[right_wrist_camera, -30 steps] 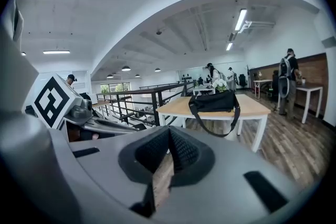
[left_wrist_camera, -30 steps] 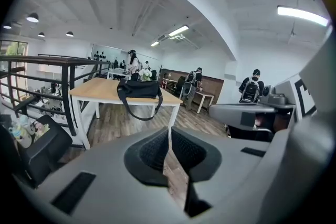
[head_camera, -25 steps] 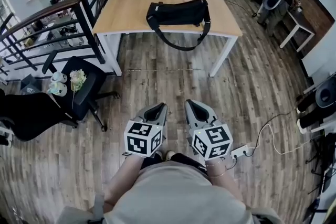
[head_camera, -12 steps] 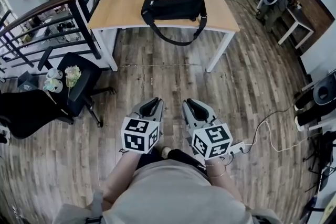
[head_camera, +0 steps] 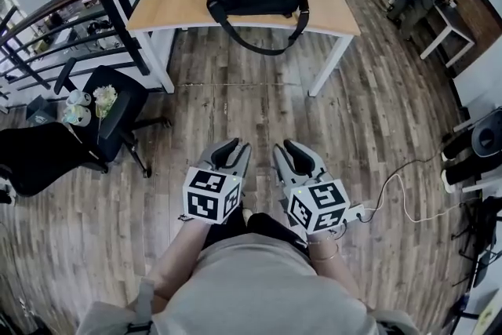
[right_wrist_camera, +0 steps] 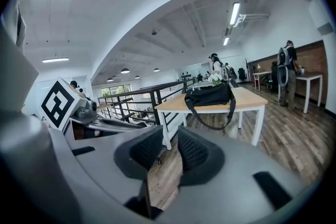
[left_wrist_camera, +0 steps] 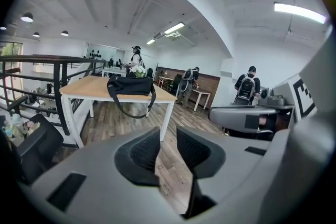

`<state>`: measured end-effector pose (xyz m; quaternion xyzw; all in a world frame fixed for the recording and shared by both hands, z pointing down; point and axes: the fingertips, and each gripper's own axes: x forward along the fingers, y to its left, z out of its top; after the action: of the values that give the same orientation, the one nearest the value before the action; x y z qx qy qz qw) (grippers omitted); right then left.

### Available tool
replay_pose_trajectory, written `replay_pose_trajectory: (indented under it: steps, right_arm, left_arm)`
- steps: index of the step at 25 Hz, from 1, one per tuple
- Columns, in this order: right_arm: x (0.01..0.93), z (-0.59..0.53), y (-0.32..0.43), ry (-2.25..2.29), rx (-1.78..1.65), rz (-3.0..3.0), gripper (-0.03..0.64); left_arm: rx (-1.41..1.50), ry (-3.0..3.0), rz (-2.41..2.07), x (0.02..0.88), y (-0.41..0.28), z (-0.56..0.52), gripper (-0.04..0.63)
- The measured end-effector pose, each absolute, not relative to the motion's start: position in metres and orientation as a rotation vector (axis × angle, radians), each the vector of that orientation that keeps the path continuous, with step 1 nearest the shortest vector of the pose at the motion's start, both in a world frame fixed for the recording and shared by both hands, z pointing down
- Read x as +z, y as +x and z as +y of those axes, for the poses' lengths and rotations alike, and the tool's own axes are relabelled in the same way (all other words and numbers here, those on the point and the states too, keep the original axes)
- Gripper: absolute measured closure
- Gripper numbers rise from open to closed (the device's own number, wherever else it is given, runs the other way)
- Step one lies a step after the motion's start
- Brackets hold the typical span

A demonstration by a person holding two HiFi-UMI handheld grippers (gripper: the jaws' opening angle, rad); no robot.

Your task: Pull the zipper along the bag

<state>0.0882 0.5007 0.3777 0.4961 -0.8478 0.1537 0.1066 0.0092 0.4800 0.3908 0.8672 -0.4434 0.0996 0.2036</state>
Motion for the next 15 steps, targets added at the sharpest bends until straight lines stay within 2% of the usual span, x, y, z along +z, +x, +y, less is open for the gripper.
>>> replay_pose_trajectory:
  steps: [7, 15]
  right_arm:
    - [0.382, 0.476, 0.094, 1.486, 0.472, -2.486, 0.521]
    - [0.389, 0.403, 0.090, 1.541, 0.498, -2.464, 0.520]
  left_arm:
    - [0.324, 2.406, -1.213, 0.404, 0.007, 0.460, 0.502]
    - [0.297, 2.426, -1.178, 0.403, 0.000, 0.382, 0.503]
